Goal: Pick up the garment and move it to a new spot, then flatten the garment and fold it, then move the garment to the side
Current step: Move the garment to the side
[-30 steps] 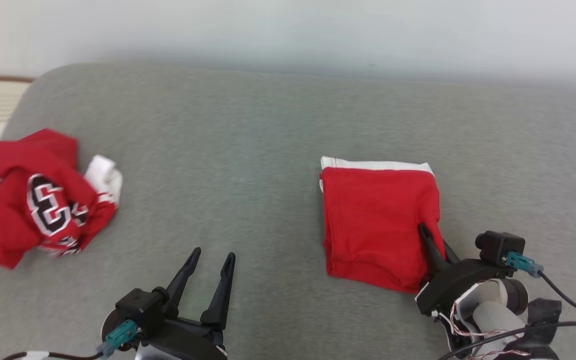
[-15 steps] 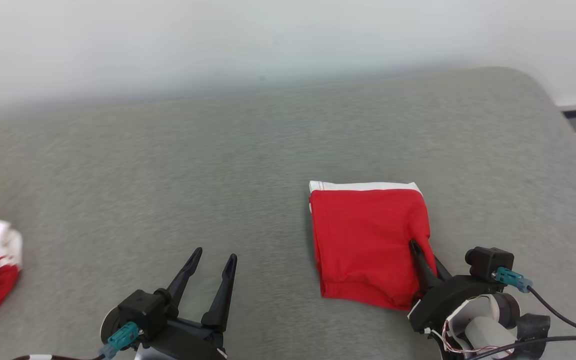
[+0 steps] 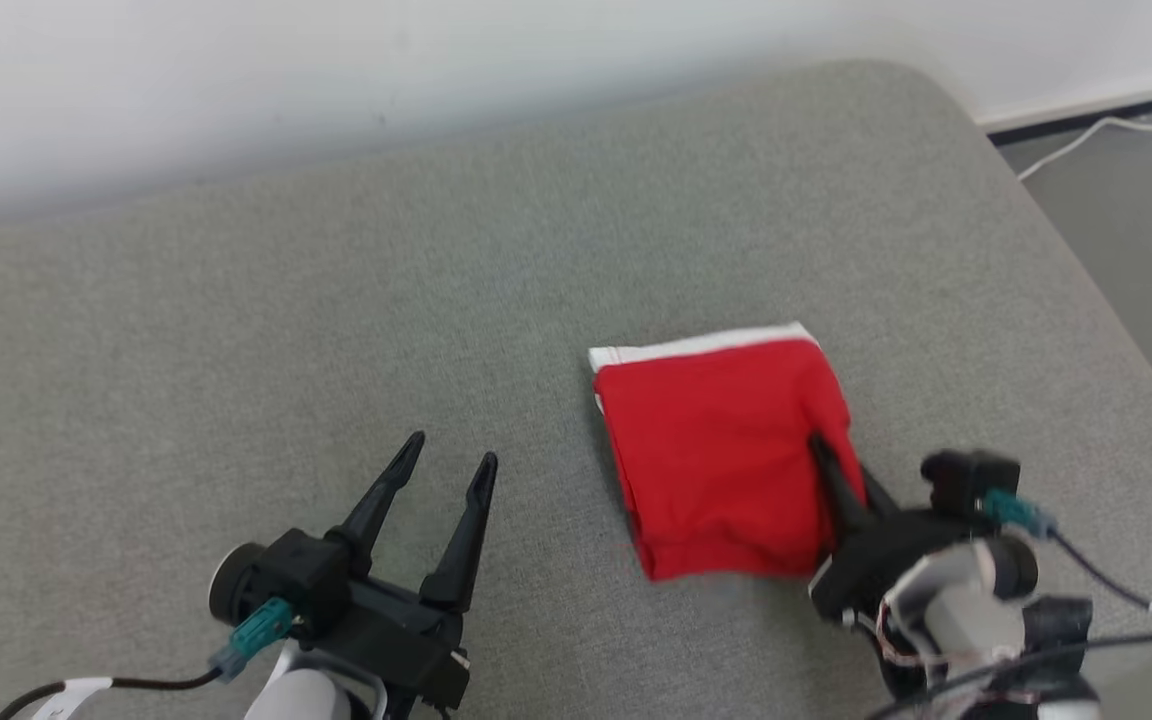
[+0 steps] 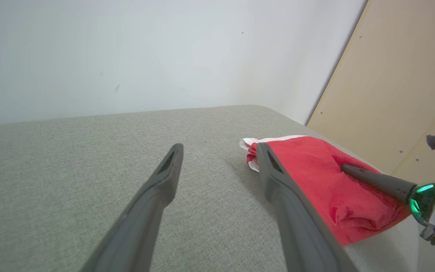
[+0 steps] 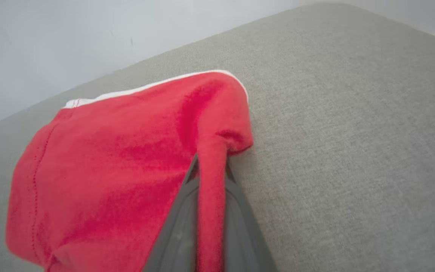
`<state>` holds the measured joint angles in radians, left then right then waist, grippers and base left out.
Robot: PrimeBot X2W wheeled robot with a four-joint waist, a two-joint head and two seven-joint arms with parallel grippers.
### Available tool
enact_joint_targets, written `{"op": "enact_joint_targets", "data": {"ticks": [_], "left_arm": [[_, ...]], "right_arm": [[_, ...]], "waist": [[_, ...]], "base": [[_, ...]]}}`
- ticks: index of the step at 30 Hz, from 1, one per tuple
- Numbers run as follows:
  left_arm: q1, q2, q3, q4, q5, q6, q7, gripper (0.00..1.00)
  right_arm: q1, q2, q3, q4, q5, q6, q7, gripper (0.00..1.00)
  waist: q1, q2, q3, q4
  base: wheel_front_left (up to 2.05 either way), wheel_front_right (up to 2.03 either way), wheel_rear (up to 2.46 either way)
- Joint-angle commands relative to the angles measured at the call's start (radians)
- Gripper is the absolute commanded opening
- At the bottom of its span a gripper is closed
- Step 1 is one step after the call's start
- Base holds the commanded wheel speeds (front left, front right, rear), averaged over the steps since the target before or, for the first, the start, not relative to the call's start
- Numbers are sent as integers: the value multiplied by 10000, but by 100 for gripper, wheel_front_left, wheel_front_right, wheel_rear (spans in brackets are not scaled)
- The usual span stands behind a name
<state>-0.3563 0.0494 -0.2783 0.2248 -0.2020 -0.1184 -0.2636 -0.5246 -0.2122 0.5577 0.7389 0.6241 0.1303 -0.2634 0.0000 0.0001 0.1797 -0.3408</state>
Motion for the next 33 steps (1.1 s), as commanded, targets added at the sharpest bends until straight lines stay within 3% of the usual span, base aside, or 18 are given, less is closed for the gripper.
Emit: {"op": "enact_joint_targets", "data": {"ticks": [1,11,16,26,30,31,32,33], "left_arm": [[-119,25,-52,-13,96,-7,-14,100],[-699,22,-213,-171,507,-102,-14,100],[-1060,63,-464,-387,725,-114,-14,100],[-1245,295,-788,-444,677,-112,-14,100],[-1218,339,-782,-359,623,-113,-12,100],[-1207,335,-765,-351,604,-113,-12,100],[-1192,330,-742,-348,595,-113,-12,100],[-1173,323,-731,-341,585,-113,-12,100]], "right_arm": [[-351,-47,-35,-16,-165,6,-12,0],[-2389,-800,-1829,725,-1543,6,-12,0],[-3290,-1338,-3722,1717,-2913,6,-12,0],[-4035,-1859,-6145,2584,-5357,4,-14,0],[-3969,-1773,-6975,2437,-6280,4,-12,0],[-3908,-1687,-7213,2325,-6458,4,-12,59],[-3827,-1618,-7439,2246,-6680,4,-12,100],[-3769,-1545,-7654,2131,-6903,4,-12,100]], "waist": [[0,-1,579,60],[0,-1,1831,854],[0,-1,2307,1268],[0,-1,2668,1415],[0,-1,2624,1374],[0,-1,2602,1357],[0,-1,2565,1337],[0,-1,2530,1320]], "base": [[0,0,0],[0,0,0],[0,0,0],[0,0,0],[0,0,0],[0,0,0],[0,0,0],[0,0,0]]}}
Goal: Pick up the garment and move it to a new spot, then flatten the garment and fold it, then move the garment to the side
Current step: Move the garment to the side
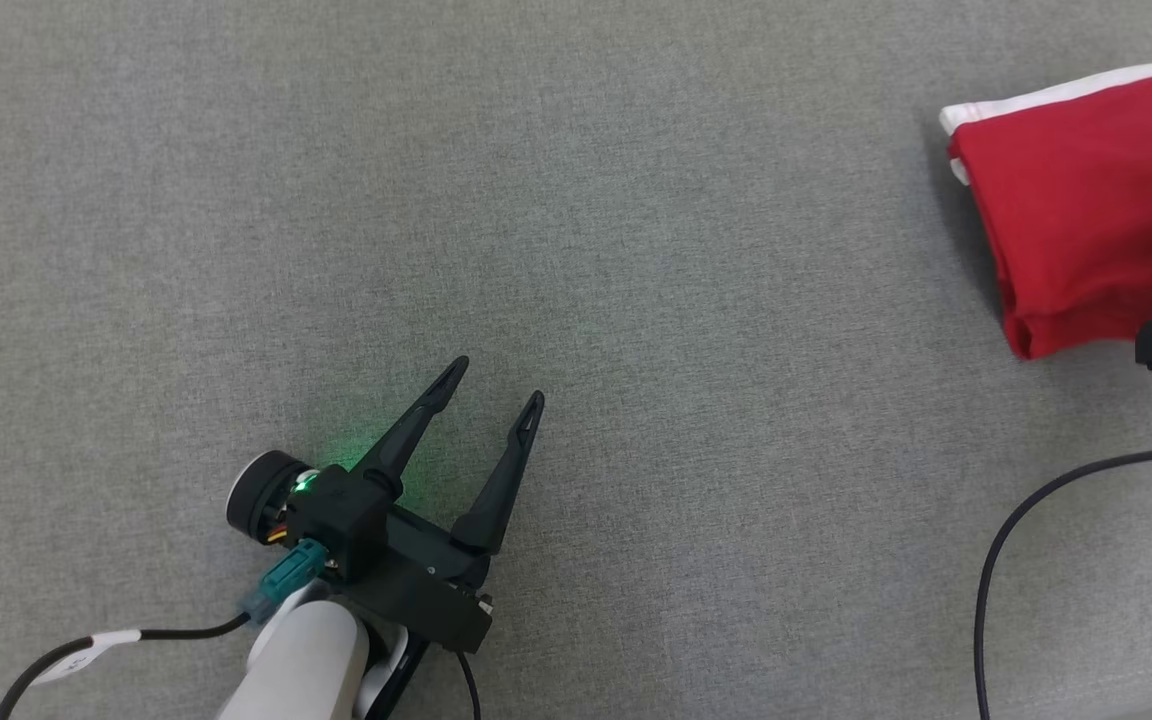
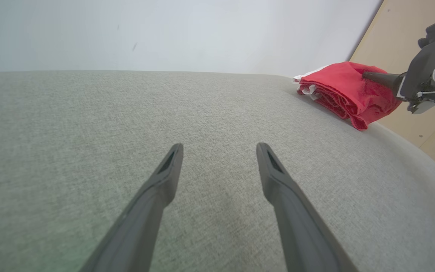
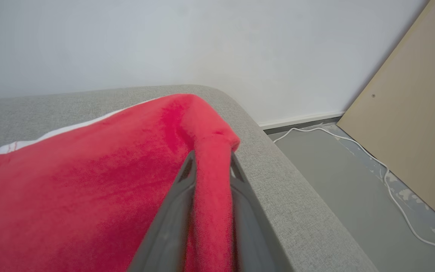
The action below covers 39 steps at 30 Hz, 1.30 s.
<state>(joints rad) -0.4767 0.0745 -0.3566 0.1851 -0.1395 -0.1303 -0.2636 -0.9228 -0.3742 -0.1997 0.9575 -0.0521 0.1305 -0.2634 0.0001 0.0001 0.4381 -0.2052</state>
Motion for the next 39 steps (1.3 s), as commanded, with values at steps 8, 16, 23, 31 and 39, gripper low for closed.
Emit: {"op": "enact_joint_targets", "data": {"ticks": [8,16,23,31,39], "left_arm": [[333,-56,202,189,-115,5,-14,100],[958,-170,850,119,-13,5,-13,100],[1503,-224,1554,177,172,78,-13,100],[2143,-238,2360,274,426,448,-13,100],[2844,-235,3069,488,647,735,-13,100]], "right_arm": [[846,685,-1198,-1442,-1279,3,-9,100],[2296,1261,-30,-3235,-375,3,-9,100],[3628,1544,917,-4196,625,3,-11,100],[5153,1924,2366,-5034,1422,3,-11,100],[6130,2344,3358,-5514,1734,3,-12,100]], "waist": [[-1,-1,-619,-45],[-1,-1,-1582,221],[-1,-1,-2198,602],[-1,-1,-2823,1148],[-1,-1,-3421,1545]], "base": [[0,0,0],[0,0,0],[0,0,0],[0,0,0],[0,0,0]]}}
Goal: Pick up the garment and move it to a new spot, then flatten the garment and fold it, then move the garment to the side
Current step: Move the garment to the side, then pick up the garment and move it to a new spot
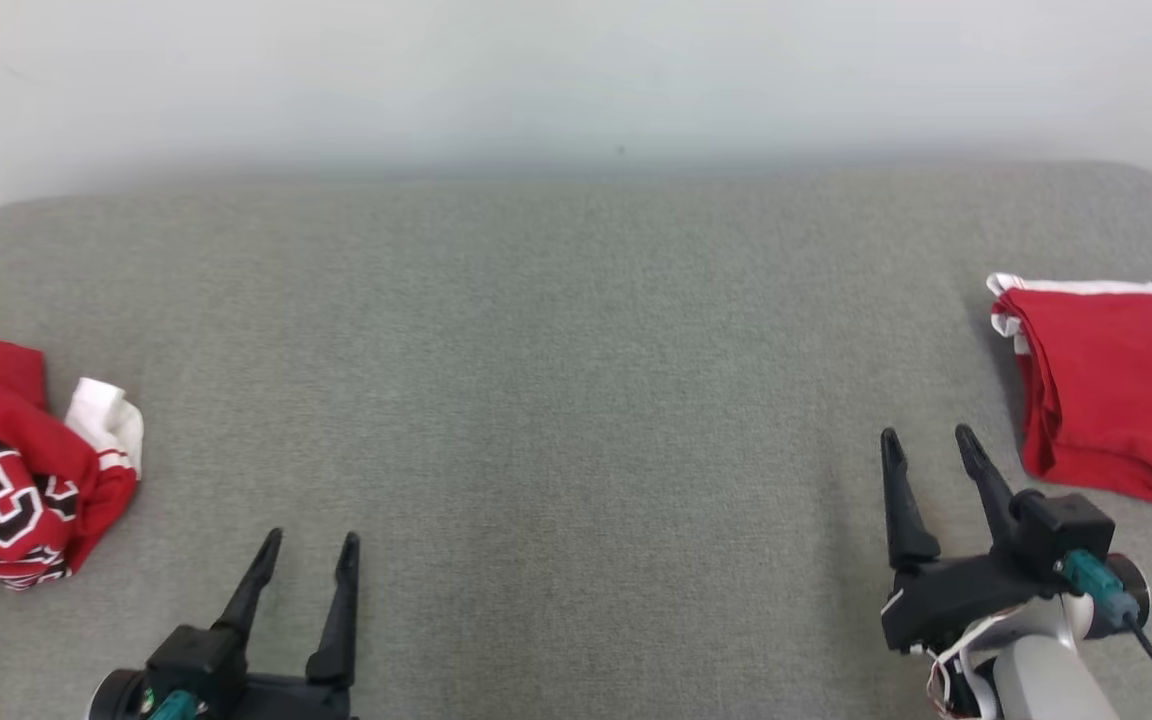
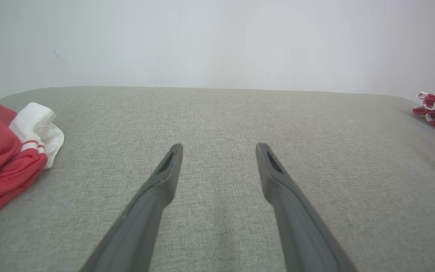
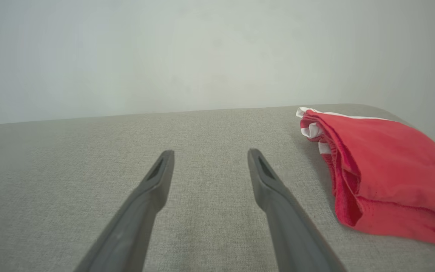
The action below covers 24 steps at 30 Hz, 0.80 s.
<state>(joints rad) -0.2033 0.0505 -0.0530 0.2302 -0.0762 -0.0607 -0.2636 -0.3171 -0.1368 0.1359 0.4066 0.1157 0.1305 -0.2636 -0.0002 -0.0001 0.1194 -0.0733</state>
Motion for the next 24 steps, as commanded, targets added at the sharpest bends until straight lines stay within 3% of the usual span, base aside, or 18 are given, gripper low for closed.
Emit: {"op": "enact_joint_targets", "data": {"ticks": [1,14,24], "left_arm": [[187,6,100,44,56,78,-13,100],[1089,2,540,190,151,613,-13,100],[1315,4,683,147,57,789,-13,100]], "right_arm": [[202,42,-28,-102,89,3,-10,100],[1219,441,27,-246,-401,3,-9,100],[1521,574,-146,-244,-435,3,-9,100]], "waist": [[2,1,-307,275],[2,1,-1014,479],[2,1,-1099,498]], "base": [[0,0,0],[0,0,0],[0,0,0]]}}
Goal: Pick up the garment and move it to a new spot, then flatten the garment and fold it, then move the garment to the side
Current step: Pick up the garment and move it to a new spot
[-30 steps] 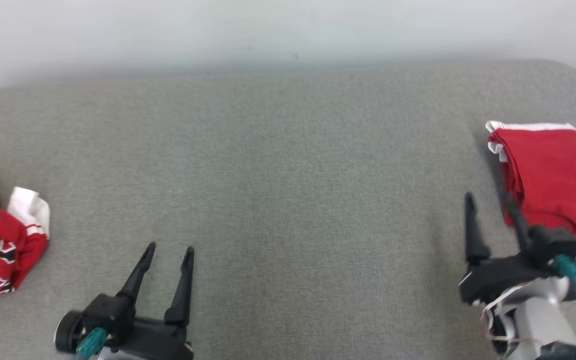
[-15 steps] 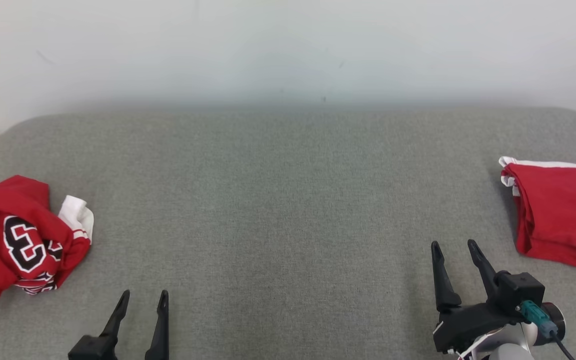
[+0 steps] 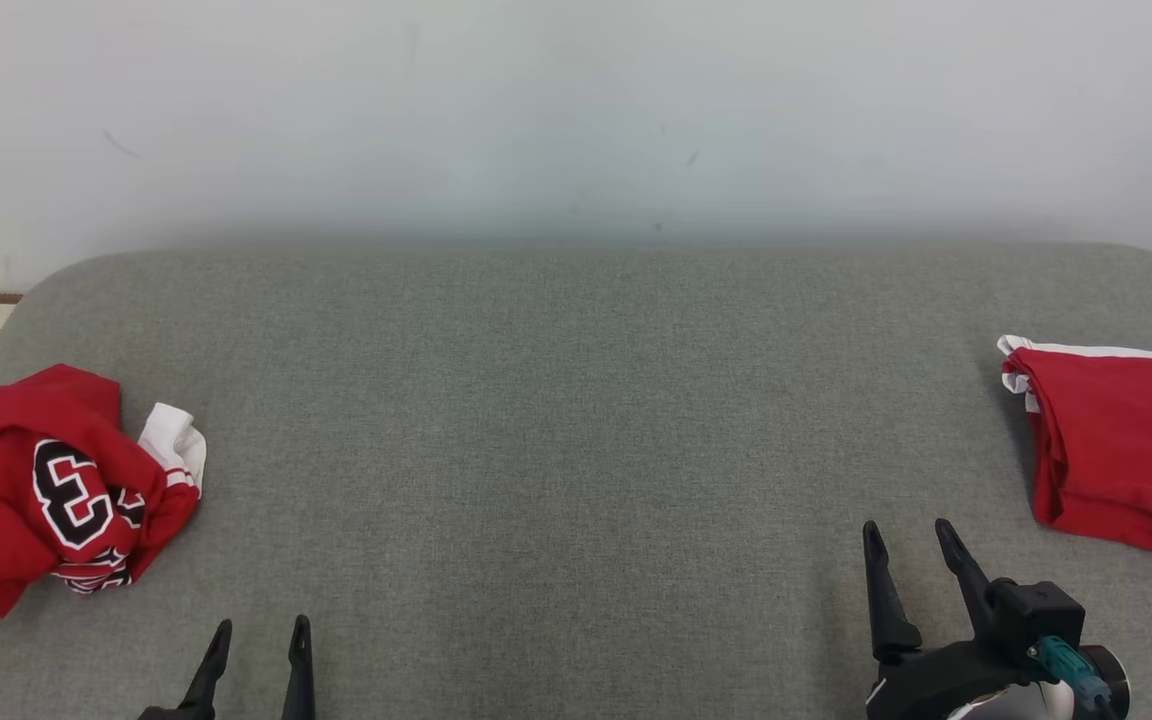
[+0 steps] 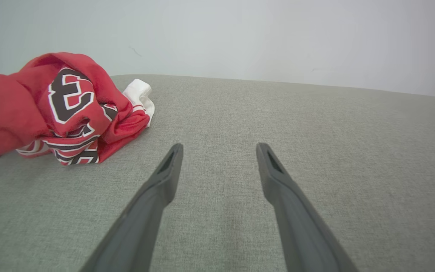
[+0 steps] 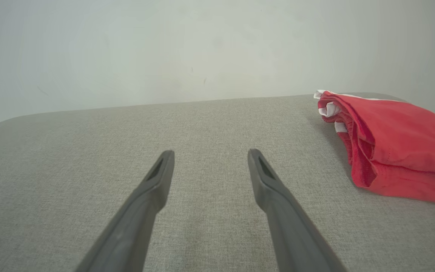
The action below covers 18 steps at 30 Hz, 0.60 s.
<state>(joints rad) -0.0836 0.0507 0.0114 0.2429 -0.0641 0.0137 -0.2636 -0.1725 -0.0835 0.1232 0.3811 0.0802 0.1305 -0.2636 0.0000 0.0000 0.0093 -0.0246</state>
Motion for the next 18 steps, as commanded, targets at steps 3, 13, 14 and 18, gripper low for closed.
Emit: {"op": "enact_joint_targets", "data": {"ticks": [3,13,14,18], "left_arm": [[81,1,16,49,-61,28,-13,100],[-74,-1,-88,66,-42,151,-13,100],[-96,2,-12,44,-56,192,-13,100],[-161,0,172,61,-181,254,-13,100]], "right_arm": [[96,60,-66,1,-37,3,-9,100],[9,23,20,-101,44,3,-9,100],[-68,36,131,-114,57,3,-9,100],[-249,18,281,-47,160,3,-9,100]], "waist": [[0,0,12,34],[0,0,205,837],[0,0,302,1112],[0,0,489,1713]], "base": [[0,0,0],[0,0,0],[0,0,0],[0,0,0]]}}
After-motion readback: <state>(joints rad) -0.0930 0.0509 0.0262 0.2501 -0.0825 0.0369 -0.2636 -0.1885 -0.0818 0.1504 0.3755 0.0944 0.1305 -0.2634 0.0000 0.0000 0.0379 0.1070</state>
